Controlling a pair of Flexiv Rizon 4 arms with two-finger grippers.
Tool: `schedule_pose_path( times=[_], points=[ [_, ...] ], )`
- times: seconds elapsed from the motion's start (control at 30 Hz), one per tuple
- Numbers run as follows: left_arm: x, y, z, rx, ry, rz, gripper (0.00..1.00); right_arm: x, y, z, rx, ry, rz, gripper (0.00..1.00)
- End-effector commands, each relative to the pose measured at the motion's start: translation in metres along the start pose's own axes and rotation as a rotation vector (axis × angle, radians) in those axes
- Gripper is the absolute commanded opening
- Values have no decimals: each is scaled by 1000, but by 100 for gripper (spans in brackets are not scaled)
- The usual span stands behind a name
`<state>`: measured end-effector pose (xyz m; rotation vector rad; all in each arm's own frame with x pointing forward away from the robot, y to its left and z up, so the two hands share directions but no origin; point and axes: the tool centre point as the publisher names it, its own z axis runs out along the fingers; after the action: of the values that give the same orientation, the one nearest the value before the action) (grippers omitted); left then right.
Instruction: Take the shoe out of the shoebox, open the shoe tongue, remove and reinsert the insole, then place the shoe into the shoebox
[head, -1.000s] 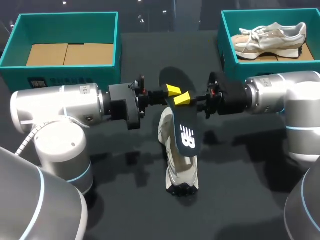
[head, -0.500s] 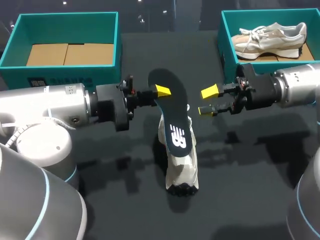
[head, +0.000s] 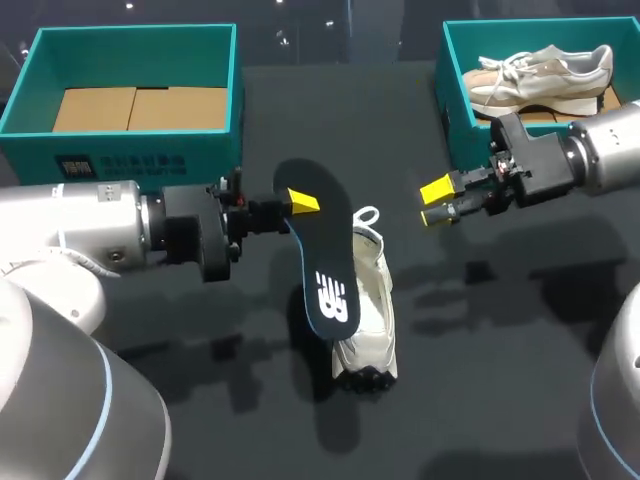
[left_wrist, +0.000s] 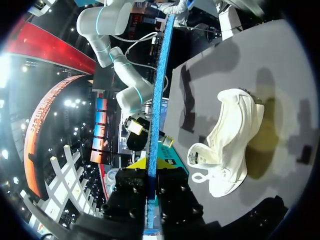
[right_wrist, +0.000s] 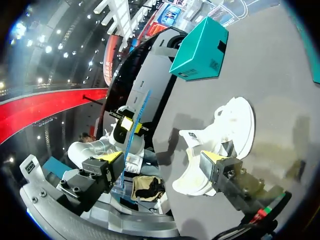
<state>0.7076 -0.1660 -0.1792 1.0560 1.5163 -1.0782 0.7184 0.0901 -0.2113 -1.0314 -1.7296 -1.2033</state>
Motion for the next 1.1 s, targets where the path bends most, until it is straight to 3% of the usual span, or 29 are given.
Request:
schedule_pose_path(
  times=[0.03,0.27,0.3,0.37,0.53,0.6,0.93,1.1],
  points=[
    [-2,-4,-10,0,5,0,0,12,-2,-7,24,-274,60,100],
    [-2,-4,-10,0,5,0,0,12,-2,-7,24,-274,60,100],
    [-3,-12,-4,28,14,-10,0,13,-4,-9,95,-301,-30,100],
    [-7,-24,0,109,26,-80,0,11,-12,-19,160,-352,-134,100],
    [-18,-49,0,287,82,-368,0,1,-41,-42,280,-397,-434,100],
    [-21,-57,-5,263,128,-328,0,-13,-54,-47,366,-387,-452,100],
    [-21,-57,-5,263,128,-328,0,-13,-54,-47,366,-387,-452,100],
    [-17,-73,8,292,94,-534,0,-22,-67,-54,399,-493,-657,100]
  ],
)
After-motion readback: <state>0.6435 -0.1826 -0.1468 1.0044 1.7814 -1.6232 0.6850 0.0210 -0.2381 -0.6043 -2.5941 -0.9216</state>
